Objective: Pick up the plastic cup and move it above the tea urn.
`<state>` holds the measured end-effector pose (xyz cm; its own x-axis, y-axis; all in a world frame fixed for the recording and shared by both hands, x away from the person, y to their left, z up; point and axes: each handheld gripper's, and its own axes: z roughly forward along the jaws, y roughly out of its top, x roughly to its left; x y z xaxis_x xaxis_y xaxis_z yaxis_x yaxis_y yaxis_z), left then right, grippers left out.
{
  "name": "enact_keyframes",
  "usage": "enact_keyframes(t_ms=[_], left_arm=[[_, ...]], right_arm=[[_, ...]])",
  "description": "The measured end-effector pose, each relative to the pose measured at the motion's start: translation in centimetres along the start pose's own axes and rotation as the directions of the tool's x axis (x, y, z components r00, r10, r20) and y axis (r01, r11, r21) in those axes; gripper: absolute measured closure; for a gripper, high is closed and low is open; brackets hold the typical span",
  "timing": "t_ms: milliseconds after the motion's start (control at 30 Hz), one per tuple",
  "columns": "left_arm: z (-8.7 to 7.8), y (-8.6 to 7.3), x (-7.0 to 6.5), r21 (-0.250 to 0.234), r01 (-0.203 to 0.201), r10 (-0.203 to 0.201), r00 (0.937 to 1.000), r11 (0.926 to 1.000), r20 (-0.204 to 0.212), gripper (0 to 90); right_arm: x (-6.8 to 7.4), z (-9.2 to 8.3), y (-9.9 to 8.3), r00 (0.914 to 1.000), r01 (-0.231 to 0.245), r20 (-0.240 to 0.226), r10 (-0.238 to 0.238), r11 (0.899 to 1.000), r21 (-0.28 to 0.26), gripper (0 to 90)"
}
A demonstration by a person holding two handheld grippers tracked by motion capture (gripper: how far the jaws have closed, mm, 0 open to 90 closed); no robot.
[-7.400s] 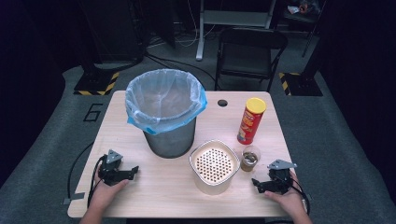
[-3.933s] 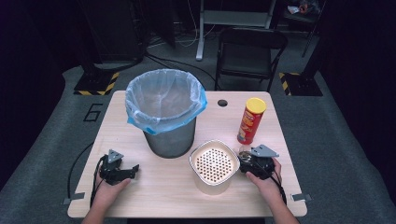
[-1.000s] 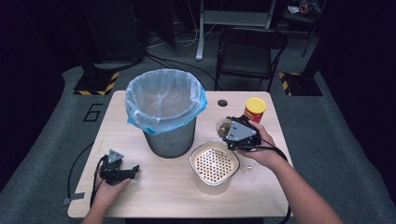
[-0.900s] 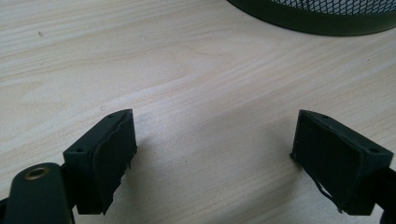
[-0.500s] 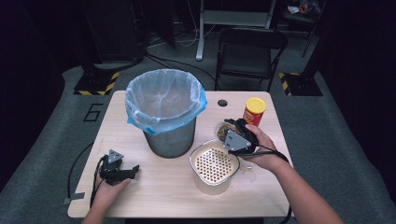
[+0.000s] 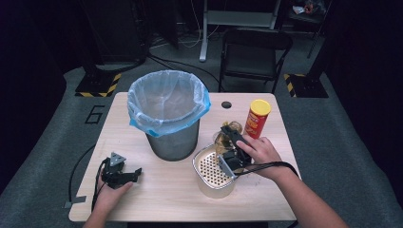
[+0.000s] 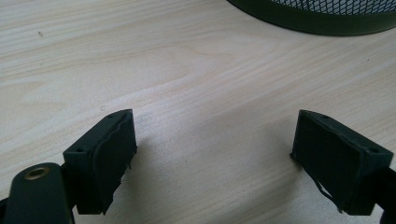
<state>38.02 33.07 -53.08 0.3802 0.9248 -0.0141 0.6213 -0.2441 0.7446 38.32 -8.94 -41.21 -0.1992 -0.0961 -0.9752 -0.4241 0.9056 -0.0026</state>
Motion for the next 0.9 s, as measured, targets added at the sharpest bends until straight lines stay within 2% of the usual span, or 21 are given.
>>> enact_keyframes(t_ms=[67,133,167,200,233,267,300,367,400,433,533,567,600,633,667,700,733,767,800,867,900], left_arm=[[0.0,0.0,0.0,0.0,-0.001,0.001,1.0,1.0,0.0,13.4],[0.0,0.0,0.0,-0.001,0.0,0.0,1.0,1.0,0.0,13.4],[0.0,0.0,0.0,0.0,0.0,0.0,1.0,1.0,0.0,13.4],[0.0,0.0,0.0,0.0,0.0,0.0,1.0,1.0,0.0,13.4],[0.0,0.0,0.0,0.0,0.0,0.0,1.0,1.0,0.0,13.4],[0.0,0.0,0.0,0.0,0.0,0.0,1.0,1.0,0.0,13.4],[0.0,0.0,0.0,-0.001,0.0,0.0,1.0,1.0,0.0,13.4],[0.0,0.0,0.0,0.0,0.0,0.0,1.0,1.0,0.0,13.4],[0.0,0.0,0.0,0.0,0.0,0.0,1.0,1.0,0.0,13.4],[0.0,0.0,0.0,0.0,-0.001,0.001,1.0,1.0,0.0,13.4],[0.0,0.0,0.0,0.0,0.0,0.0,1.0,1.0,0.0,13.4],[0.0,0.0,0.0,0.0,0.0,0.0,1.0,1.0,0.0,13.4],[0.0,0.0,0.0,0.0,-0.001,0.001,1.0,1.0,0.0,13.4],[0.0,0.0,0.0,-0.001,0.0,0.0,1.0,1.0,0.0,13.4],[0.0,0.0,0.0,0.0,0.0,0.0,1.0,1.0,0.0,13.4],[0.0,0.0,0.0,0.001,-0.001,0.001,1.0,1.0,0.0,13.4],[0.0,0.0,0.0,0.0,-0.001,0.001,1.0,1.0,0.0,13.4],[0.0,0.0,0.0,0.0,-0.001,0.001,1.0,1.0,0.0,13.4],[0.0,0.0,0.0,0.0,-0.001,0.001,1.0,1.0,0.0,13.4],[0.0,0.0,0.0,0.0,0.0,0.0,1.0,1.0,0.0,13.4],[0.0,0.0,0.0,0.0,-0.001,0.001,1.0,1.0,0.0,13.4]], right_arm=[[0.2,-0.1,0.4,0.997,0.076,0.019,-0.075,0.997,-0.005,33.5],[0.7,-0.2,0.8,0.9842,0.172,0.042,-0.172,0.985,0.003,33.5],[1.0,-0.2,0.9,0.9833,0.174,0.05,-0.175,0.985,0.011,33.5],[1.1,-0.2,1.1,0.9656,0.254,0.058,-0.253,0.967,0.006,33.6],[1.2,-0.4,1.2,0.959,0.273,0.072,-0.274,0.962,0.017,33.6],[1.2,-0.4,1.2,0.959,0.273,0.072,-0.274,0.962,0.017,33.6],[1.4,-0.4,1.3,0.9536,0.295,0.057,-0.296,0.955,0.014,33.6],[1.6,-0.5,1.3,0.9316,0.353,0.082,-0.354,0.935,0.023,33.6],[1.6,-0.6,1.4,0.9258,0.365,0.094,-0.366,0.93,0.025,33.6],[1.5,-0.7,1.4,0.9148,0.388,0.112,-0.388,0.921,0.028,33.6],[1.3,-0.8,1.4,0.9191,0.382,0.094,-0.383,0.924,0.02,33.6],[1.2,-0.9,1.4,0.9158,0.391,0.091,-0.391,0.92,0.022,33.7],[1.3,-1.0,1.5,0.9065,0.407,0.112,-0.407,0.913,0.022,33.9],[1.3,-1.0,1.5,0.9065,0.407,0.112,-0.407,0.913,0.022,33.9],[1.2,-1.1,1.5,0.8952,0.44,0.07,-0.44,0.898,0.015,39.6],[1.2,-1.1,1.6,0.8952,0.431,0.119,-0.43,0.902,0.014,38.4],[1.2,-1.2,1.6,0.8937,0.444,0.069,-0.443,0.896,0.011,38.3],[1.2,-1.2,1.6,0.8989,0.435,0.054,-0.435,0.9,0.005,38.1],[1.2,-1.2,1.6,0.9034,0.42,0.091,-0.419,0.908,0.01,37.9],[1.2,-1.1,1.6,0.9063,0.416,0.079,-0.415,0.909,0.006,37.9],[1.3,-1.1,1.6,0.9012,0.422,0.105,-0.42,0.907,0.01,37.9]])
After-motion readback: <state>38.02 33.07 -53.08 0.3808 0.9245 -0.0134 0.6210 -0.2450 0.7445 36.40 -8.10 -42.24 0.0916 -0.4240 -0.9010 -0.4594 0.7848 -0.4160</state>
